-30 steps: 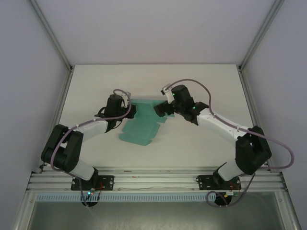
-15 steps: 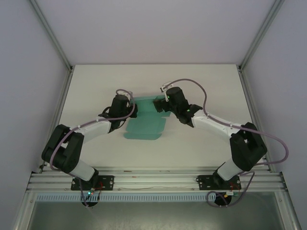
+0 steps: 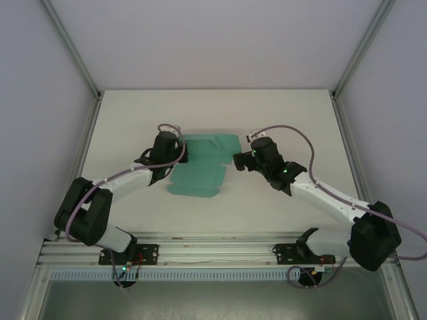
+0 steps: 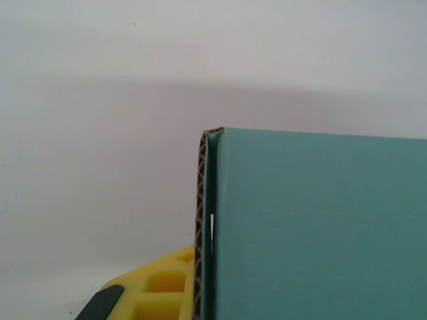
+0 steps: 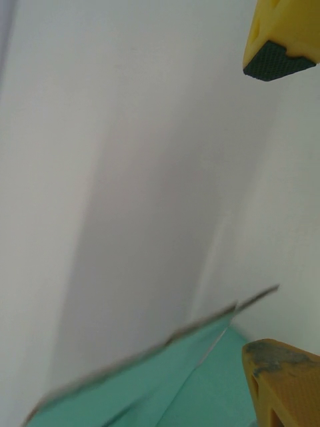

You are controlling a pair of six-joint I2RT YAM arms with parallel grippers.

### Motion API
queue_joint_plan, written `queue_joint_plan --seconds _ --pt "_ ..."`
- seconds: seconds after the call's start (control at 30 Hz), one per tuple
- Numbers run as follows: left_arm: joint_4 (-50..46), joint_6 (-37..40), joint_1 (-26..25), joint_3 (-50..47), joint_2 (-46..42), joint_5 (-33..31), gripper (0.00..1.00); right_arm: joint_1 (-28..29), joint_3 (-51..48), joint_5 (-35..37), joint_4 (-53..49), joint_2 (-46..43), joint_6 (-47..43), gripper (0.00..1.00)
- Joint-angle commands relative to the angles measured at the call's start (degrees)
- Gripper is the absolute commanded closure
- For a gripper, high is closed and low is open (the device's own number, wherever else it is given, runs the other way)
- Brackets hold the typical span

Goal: Assemble paper box

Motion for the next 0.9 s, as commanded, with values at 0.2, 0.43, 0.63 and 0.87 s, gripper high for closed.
queue_joint_plan --seconds 0.2,0.43,0.63,0.87 --pt "-1.6 -0.8 0.8 1.4 -2.4 1.3 1.00 -2.0 -1.7 -4.6 3.4 5.1 4.1 0.00" --pt "-1.8 -0.7 0.8 1.5 -1.6 1.6 1.00 -2.0 0.2 -10.6 11.0 7.8 3.0 0.00" --pt "-1.8 -0.8 0.7 1.6 -0.8 2.6 1.00 -2.0 4.2 -11.8 9.9 12.0 0.6 0.00" --pt "-0.6 -3.3 0.7 2.1 0.7 4.3 1.00 -0.7 5.2 -10.8 15.9 15.9 -0.7 0.00"
